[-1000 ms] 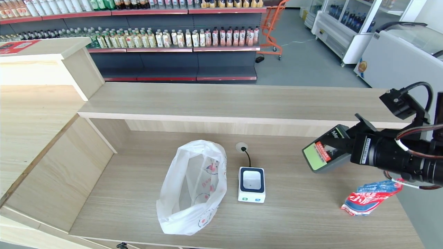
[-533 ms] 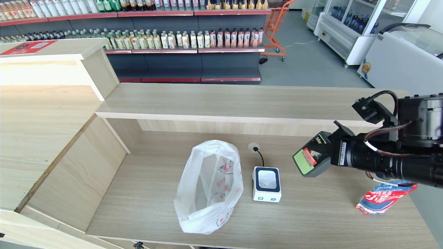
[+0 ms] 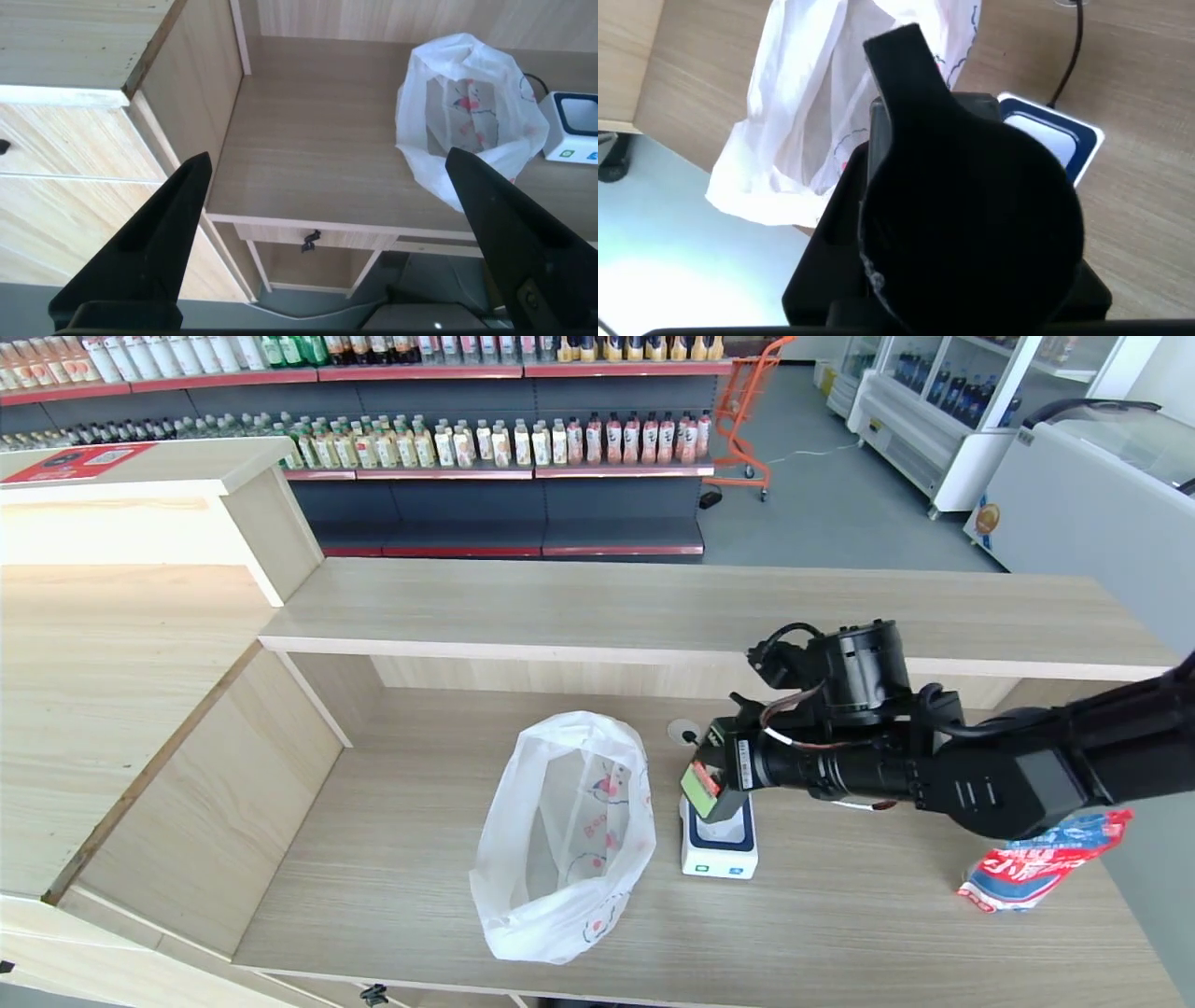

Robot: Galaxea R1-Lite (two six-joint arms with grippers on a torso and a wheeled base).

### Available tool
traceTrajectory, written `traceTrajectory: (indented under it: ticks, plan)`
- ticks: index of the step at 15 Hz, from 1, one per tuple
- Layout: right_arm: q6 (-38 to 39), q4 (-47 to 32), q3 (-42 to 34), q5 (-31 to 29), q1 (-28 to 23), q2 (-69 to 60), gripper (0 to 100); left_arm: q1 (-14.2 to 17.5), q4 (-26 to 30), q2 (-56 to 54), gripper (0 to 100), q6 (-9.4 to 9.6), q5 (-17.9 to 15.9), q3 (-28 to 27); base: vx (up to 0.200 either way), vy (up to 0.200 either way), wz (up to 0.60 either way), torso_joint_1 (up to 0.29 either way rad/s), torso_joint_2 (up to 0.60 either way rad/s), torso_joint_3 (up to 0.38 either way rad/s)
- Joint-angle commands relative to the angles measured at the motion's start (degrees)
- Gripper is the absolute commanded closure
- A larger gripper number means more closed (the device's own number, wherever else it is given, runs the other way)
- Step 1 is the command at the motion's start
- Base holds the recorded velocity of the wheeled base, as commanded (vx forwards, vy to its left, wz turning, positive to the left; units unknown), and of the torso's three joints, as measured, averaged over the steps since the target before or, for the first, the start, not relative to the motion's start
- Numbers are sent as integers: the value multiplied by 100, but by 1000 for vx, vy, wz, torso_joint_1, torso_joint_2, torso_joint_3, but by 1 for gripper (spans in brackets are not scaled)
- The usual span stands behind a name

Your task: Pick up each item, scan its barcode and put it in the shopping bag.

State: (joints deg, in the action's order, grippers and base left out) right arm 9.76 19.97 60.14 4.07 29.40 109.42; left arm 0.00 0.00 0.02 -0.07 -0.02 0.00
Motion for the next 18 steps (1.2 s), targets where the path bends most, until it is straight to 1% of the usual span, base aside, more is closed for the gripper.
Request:
traceTrajectory:
  ticks: [1, 3, 4, 6, 8, 9, 10, 15, 16, 18]
  plan:
    - [-282, 192, 605, -12, 338, 1301, 100, 0, 0, -2, 0, -1, -6, 0, 0, 0, 0, 0, 0, 0]
    - [-924, 596, 1000, 15, 514, 2048, 100, 0, 0, -2, 0, -1, 2, 0, 0, 0, 0, 0, 0, 0]
    - [-1214, 824, 1325, 23, 619, 2426, 100, 0, 0, -2, 0, -1, 2, 0, 0, 0, 0, 0, 0, 0]
    - [-1539, 930, 2116, 32, 786, 3041, 100, 0, 0, -2, 0, -1, 2, 0, 0, 0, 0, 0, 0, 0]
    - [-1732, 939, 2652, 32, 892, 3498, 100, 0, 0, -2, 0, -1, 2, 0, 0, 0, 0, 0, 0, 0]
    - [-2005, 939, 2775, 32, 892, 3700, 100, 0, 0, -2, 0, -1, 2, 0, 0, 0, 0, 0, 0, 0]
    - [-2084, 965, 2846, 23, 892, 3841, 100, 0, 0, -2, 0, -1, 2, 0, 0, 0, 0, 0, 0, 0]
    - [-2101, 1167, 3338, 23, 874, 4342, 100, 0, 0, -2, 0, -1, 2, 0, 0, 0, 0, 0, 0, 0]
    - [-2101, 1202, 3338, 23, 874, 4342, 0, 0, 0, -2, 0, -1, 2, 0, 0, 0, 0, 0, 0, 0]
    - [-1882, 1299, 3320, 50, 865, 4166, 0, 0, 0, -2, 0, -1, 2, 0, 0, 0, 0, 0, 0, 0]
